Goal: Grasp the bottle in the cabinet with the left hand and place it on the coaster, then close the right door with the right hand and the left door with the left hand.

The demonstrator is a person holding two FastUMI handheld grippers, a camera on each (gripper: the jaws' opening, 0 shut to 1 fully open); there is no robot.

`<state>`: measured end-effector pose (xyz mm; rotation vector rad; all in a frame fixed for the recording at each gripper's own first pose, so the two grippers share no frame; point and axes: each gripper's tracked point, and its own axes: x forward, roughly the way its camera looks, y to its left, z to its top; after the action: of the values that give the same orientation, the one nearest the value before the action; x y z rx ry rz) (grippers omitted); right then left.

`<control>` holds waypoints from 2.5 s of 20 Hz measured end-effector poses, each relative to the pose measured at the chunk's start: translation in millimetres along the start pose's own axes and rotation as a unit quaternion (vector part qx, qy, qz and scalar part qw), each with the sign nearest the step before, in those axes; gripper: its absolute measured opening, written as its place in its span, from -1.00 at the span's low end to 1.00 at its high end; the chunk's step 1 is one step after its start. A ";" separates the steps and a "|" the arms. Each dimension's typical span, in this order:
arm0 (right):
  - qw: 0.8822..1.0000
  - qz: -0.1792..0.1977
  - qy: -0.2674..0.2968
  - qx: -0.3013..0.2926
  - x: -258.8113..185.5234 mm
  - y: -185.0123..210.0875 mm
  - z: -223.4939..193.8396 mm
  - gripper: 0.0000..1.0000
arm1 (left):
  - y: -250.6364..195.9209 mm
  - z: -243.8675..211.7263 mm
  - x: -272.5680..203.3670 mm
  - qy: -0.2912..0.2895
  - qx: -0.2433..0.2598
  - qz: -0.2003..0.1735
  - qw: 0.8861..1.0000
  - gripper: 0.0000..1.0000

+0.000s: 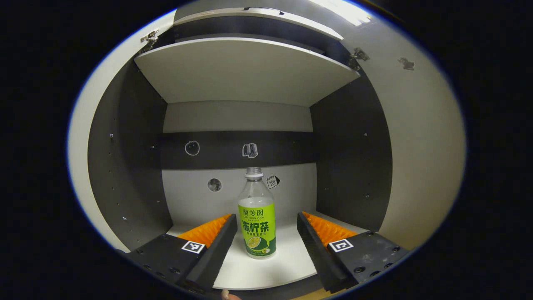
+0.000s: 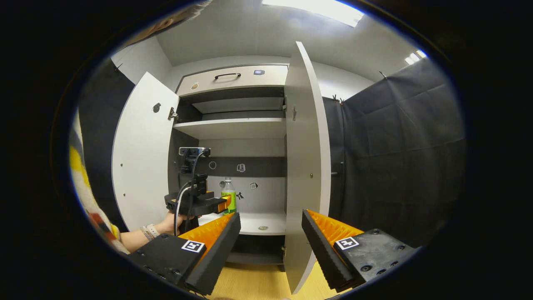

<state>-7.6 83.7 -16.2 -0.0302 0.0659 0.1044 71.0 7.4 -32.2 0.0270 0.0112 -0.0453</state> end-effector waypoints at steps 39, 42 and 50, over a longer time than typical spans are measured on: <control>0.999 0.043 0.023 -0.019 -17.9 48.0 -14.7 0.95 | -9.2 10.1 -167.0 -0.031 0.043 -0.079 0.995 0.55; 0.999 0.034 0.025 -0.031 -33.5 49.0 -16.3 0.95 | -23.8 -11.5 -203.5 -0.013 0.021 -0.104 0.994 0.54; 0.994 0.018 0.057 -0.089 -59.5 38.8 -46.1 0.96 | -59.0 -75.5 -274.9 0.004 -0.009 -0.132 0.991 0.55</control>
<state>-73.6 114.7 -59.2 -0.2135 0.1709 0.1438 -207.1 -37.1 -106.1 0.0082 0.0224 -0.3096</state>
